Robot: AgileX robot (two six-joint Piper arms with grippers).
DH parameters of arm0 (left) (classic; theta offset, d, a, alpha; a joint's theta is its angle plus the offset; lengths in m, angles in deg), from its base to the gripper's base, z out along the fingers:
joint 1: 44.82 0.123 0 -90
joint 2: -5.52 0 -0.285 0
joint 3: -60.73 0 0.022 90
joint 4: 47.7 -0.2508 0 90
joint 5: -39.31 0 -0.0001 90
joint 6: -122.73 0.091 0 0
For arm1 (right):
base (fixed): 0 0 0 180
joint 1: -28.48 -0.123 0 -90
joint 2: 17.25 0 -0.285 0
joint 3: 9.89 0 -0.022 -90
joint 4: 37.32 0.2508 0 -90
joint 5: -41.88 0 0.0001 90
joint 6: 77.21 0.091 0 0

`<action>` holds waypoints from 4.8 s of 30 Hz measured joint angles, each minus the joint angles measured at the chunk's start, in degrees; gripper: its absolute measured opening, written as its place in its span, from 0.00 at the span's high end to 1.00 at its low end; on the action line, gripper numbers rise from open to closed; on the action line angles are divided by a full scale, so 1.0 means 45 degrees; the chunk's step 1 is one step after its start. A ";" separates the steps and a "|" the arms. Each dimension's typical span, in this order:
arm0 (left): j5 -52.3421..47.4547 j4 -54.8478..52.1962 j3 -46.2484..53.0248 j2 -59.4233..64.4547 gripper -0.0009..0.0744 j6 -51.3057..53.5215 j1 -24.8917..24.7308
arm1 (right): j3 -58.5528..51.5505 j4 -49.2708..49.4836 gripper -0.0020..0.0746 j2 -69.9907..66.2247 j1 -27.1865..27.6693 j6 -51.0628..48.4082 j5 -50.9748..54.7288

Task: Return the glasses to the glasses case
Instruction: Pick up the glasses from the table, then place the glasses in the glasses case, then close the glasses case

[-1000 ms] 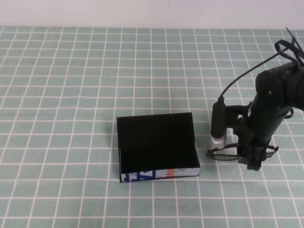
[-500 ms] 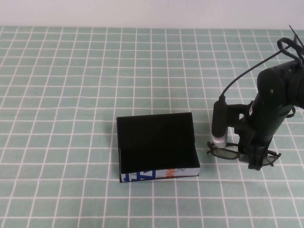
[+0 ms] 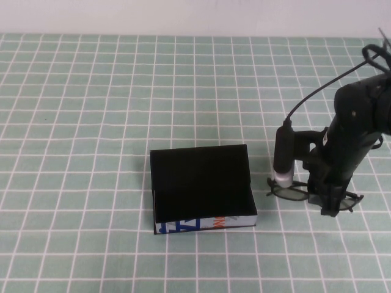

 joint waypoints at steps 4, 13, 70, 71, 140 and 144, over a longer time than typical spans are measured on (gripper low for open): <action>0.0000 0.0000 0.0000 0.0000 0.99 0.0000 0.0000 | 0.0000 0.0298 0.65 0.0582 0.0000 0.0000 0.0000; 0.0000 0.0000 0.0000 0.0000 0.99 0.0000 0.0000 | 0.0064 0.1497 0.65 0.1704 0.0000 0.0000 0.0000; 0.0244 -0.0032 0.0026 0.0000 0.99 0.0205 0.0000 | 0.5414 0.4246 0.65 -0.1561 -0.3281 0.0259 0.3103; 0.0449 0.0064 0.0054 0.0000 0.99 0.0205 0.0000 | 0.5414 0.4271 0.65 -0.1561 -0.3281 0.0259 0.3011; 0.1271 0.1858 -0.5245 0.1291 0.99 -0.0609 0.0000 | 0.5485 0.4245 0.99 0.2297 -0.2739 0.2153 0.0916; -0.1583 0.2668 -0.7725 0.3211 0.99 0.2207 0.0000 | 0.5485 0.4505 0.99 0.2707 -0.1785 0.3409 0.0135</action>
